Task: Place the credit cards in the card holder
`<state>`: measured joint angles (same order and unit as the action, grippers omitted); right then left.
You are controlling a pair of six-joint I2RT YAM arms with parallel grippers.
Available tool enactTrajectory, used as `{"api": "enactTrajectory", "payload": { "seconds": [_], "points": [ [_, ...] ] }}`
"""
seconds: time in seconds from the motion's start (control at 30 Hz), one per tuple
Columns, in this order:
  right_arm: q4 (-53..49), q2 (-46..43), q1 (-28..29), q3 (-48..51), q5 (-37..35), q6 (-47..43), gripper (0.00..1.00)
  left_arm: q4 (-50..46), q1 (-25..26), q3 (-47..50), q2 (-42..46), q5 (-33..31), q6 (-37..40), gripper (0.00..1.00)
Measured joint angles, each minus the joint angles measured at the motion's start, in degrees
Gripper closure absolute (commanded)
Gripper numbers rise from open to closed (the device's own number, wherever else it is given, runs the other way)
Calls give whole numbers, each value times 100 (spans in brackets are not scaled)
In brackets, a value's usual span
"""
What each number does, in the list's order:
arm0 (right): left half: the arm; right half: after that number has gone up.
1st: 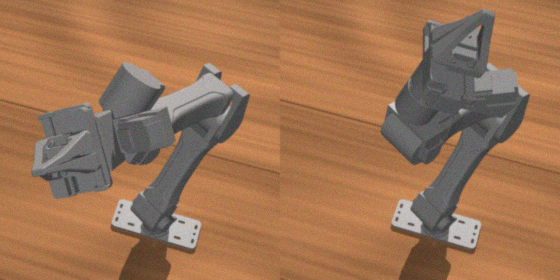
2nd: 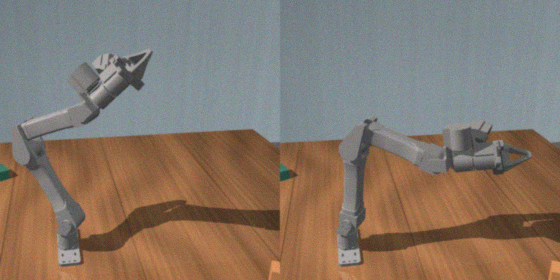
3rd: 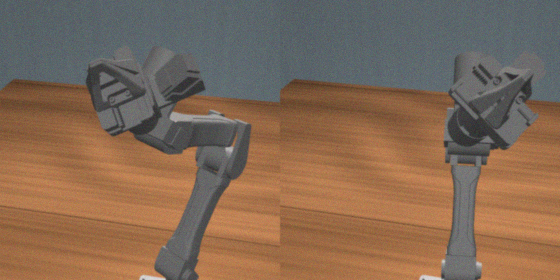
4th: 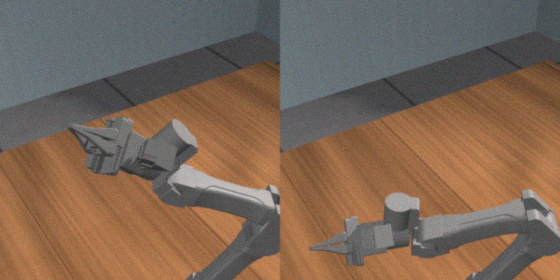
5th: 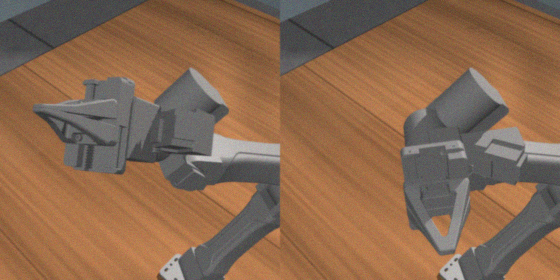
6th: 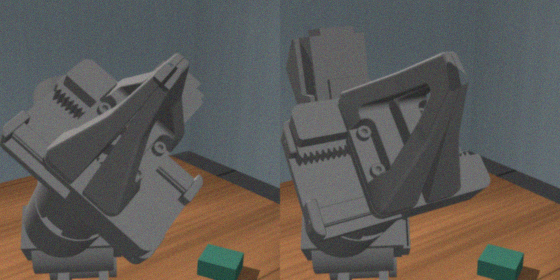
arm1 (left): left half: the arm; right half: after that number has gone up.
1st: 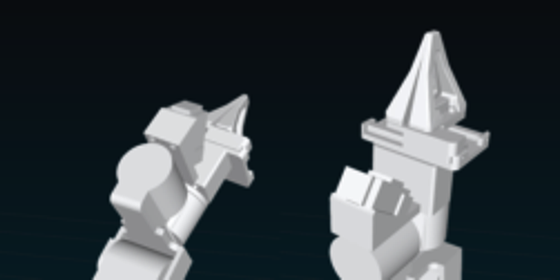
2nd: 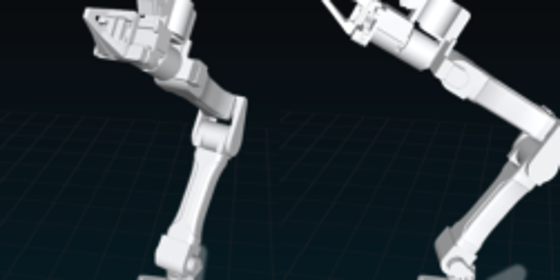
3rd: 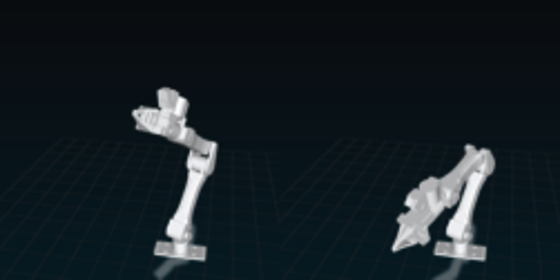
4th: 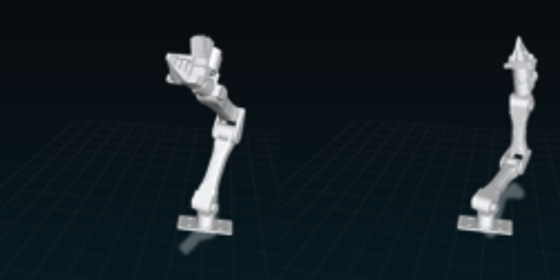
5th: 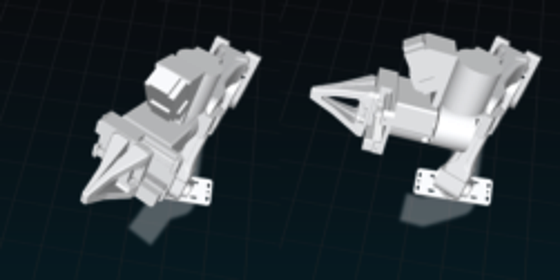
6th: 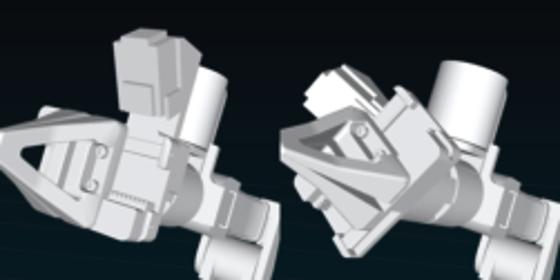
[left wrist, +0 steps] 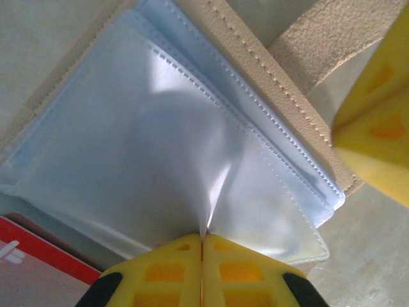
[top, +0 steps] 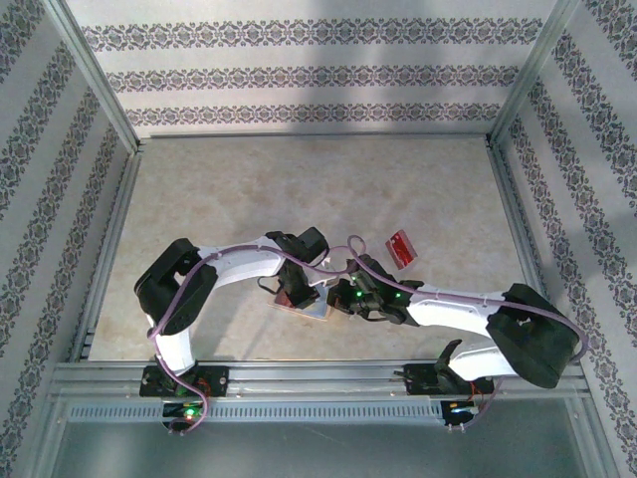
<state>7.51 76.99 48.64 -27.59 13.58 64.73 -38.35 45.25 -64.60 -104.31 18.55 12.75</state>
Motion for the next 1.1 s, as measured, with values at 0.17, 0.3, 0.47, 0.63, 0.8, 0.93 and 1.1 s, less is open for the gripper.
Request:
{"api": "enactTrajectory", "payload": {
  "seconds": [0.17, 0.3, 0.47, 0.63, 0.8, 0.93, 1.1],
  "points": [
    [254, 186, 0, 4, 61, 133, 87, 7, -46, 13, 11, 48, 0, 95],
    [568, 319, -2, 39, 127, 293, 85, 2, -114, 13, 13, 157, -11, 95],
    [785, 378, 33, 103, 192, 566, 77, 7, -153, 24, 11, 238, -24, 95],
    [916, 164, 74, 400, 140, 1021, 77, 4, -190, 31, 11, 306, -33, 96],
    [931, -221, 254, 717, -61, 1576, 78, 4, -227, 39, 11, 378, -68, 95],
    [1154, -282, 339, 898, -234, 1965, 77, 4, -227, 39, 11, 387, -87, 95],
    [1488, -33, 380, 907, -284, 2234, 75, 4, -232, 39, -7, 391, -87, 96]
  ]
}}
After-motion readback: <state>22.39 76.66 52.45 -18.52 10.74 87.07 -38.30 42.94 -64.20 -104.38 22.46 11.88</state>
